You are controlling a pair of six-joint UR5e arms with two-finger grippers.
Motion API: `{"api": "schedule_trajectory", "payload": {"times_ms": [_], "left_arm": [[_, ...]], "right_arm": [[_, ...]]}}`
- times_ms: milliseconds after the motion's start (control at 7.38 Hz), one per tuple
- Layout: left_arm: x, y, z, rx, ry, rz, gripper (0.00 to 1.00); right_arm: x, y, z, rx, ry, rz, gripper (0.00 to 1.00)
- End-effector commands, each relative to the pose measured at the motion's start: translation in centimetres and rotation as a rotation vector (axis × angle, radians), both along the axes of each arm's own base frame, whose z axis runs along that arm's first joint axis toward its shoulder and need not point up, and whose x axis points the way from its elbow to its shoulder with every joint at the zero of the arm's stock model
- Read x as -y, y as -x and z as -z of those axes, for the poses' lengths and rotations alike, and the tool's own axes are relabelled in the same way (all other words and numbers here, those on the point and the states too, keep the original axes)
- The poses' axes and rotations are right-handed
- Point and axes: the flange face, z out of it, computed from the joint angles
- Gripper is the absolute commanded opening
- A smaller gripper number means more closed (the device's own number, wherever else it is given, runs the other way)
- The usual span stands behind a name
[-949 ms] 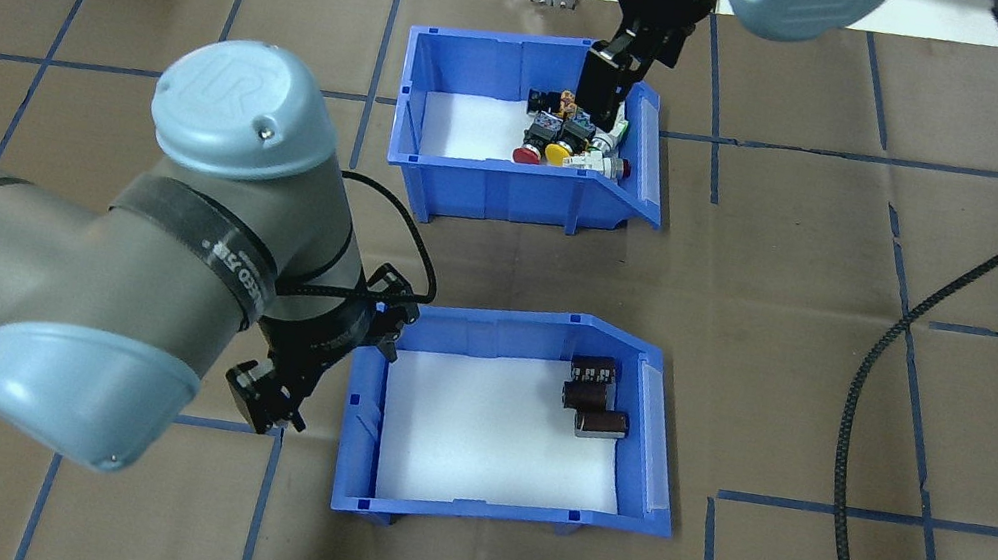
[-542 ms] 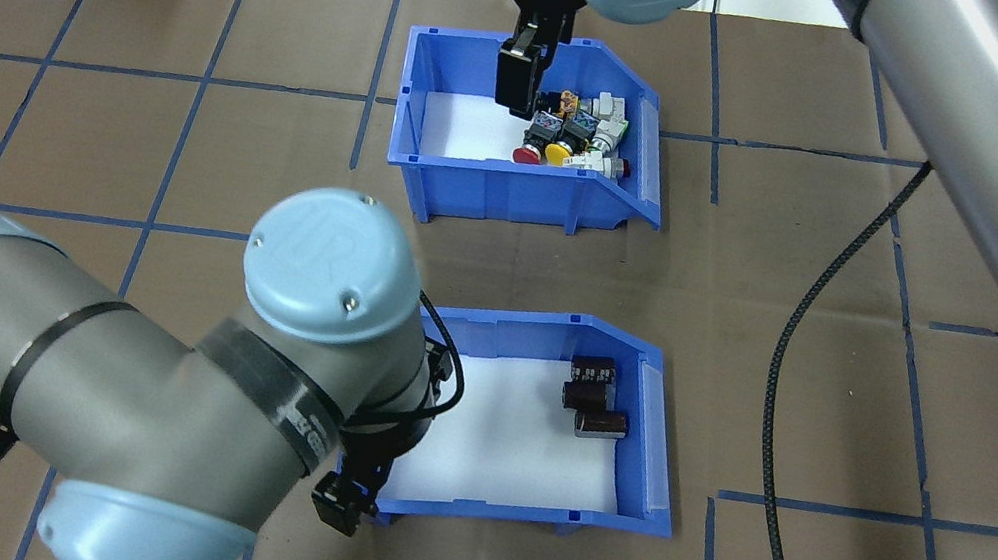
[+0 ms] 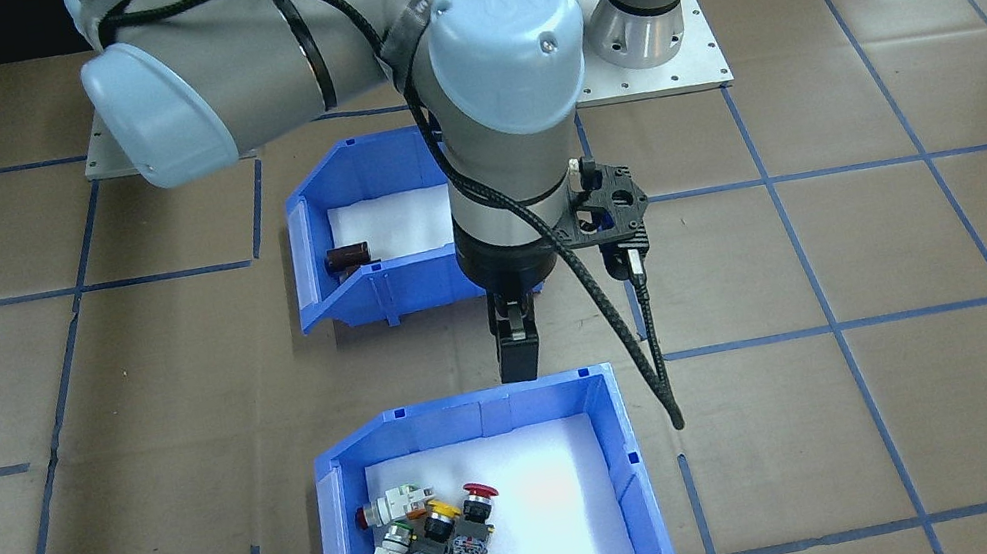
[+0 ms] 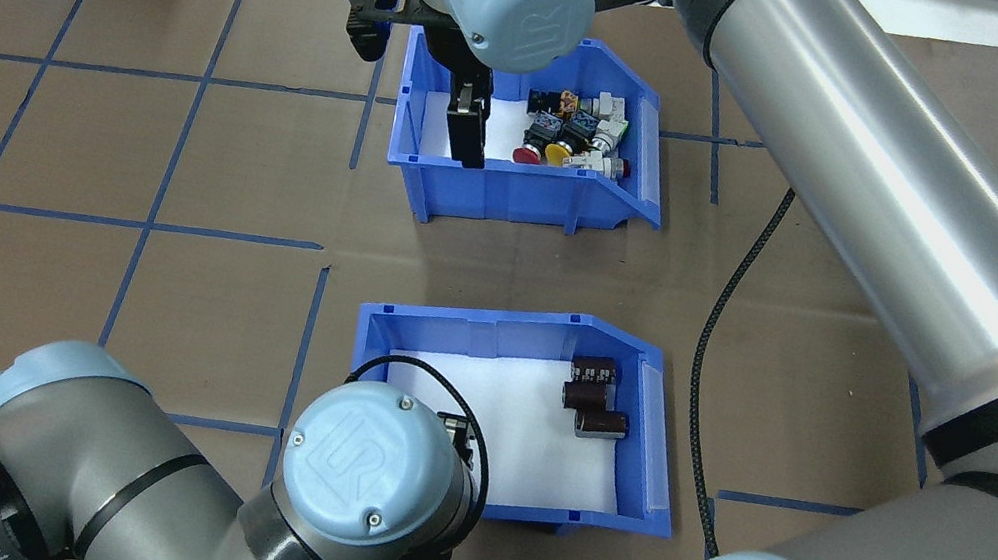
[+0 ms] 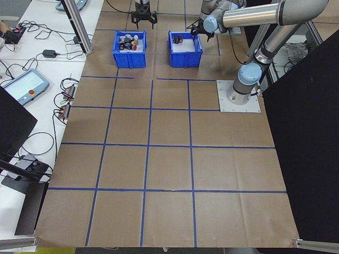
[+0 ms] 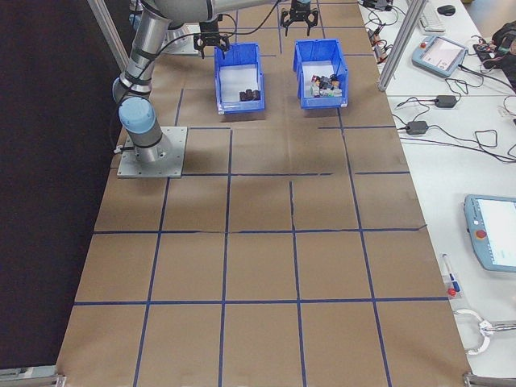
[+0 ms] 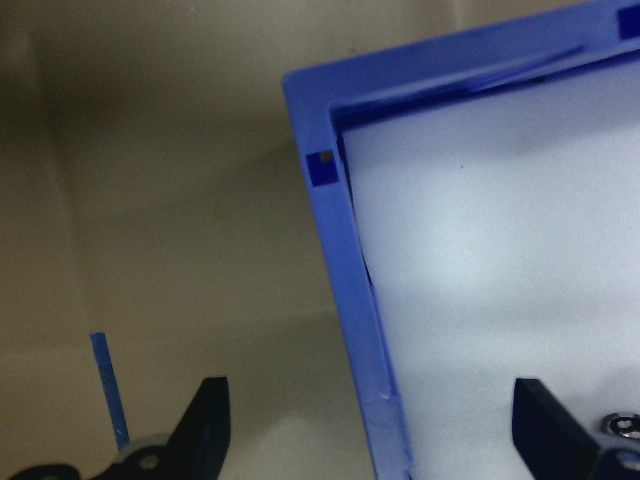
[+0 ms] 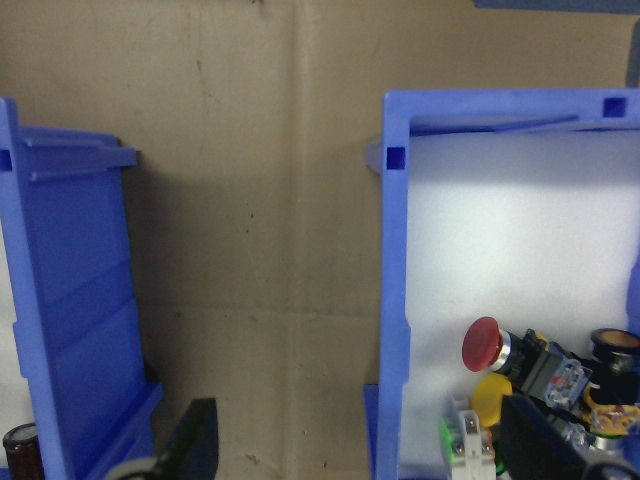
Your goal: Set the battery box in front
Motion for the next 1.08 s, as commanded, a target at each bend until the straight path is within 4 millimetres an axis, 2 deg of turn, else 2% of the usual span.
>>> {"api": "schedule_trajectory", "payload": {"times_ms": [0,136,407,542,678,814,949], "left_arm": [[-0.3,0.2,0.8,-0.001,-0.003,-0.018,0.98],[-0.1,0.3,1.5,0.011,-0.012,-0.020,0.98],[0.2,0.5,2.5,0.023,-0.031,-0.035,0.98],[0.4,0.7,3.3,0.034,-0.050,-0.054,0.98],[0.6,0.8,4.0,0.042,-0.058,-0.056,0.98],[0.8,0.9,4.3,0.041,-0.057,-0.070,0.83],[0.8,1.1,4.2,0.030,-0.051,-0.109,0.53]], "right_arm": [[0.8,0.9,4.7,0.013,0.022,-0.022,1.00],[1.6,0.8,6.1,0.042,0.101,-0.017,1.00],[2.9,0.8,9.5,0.008,0.122,-0.008,1.00],[2.9,0.7,11.2,-0.025,0.106,-0.011,1.00],[2.9,0.7,11.2,-0.029,0.098,-0.012,1.00],[3.1,1.0,10.7,-0.023,0.103,-0.009,0.92],[3.0,0.9,10.3,-0.024,0.108,-0.011,0.57]]}}
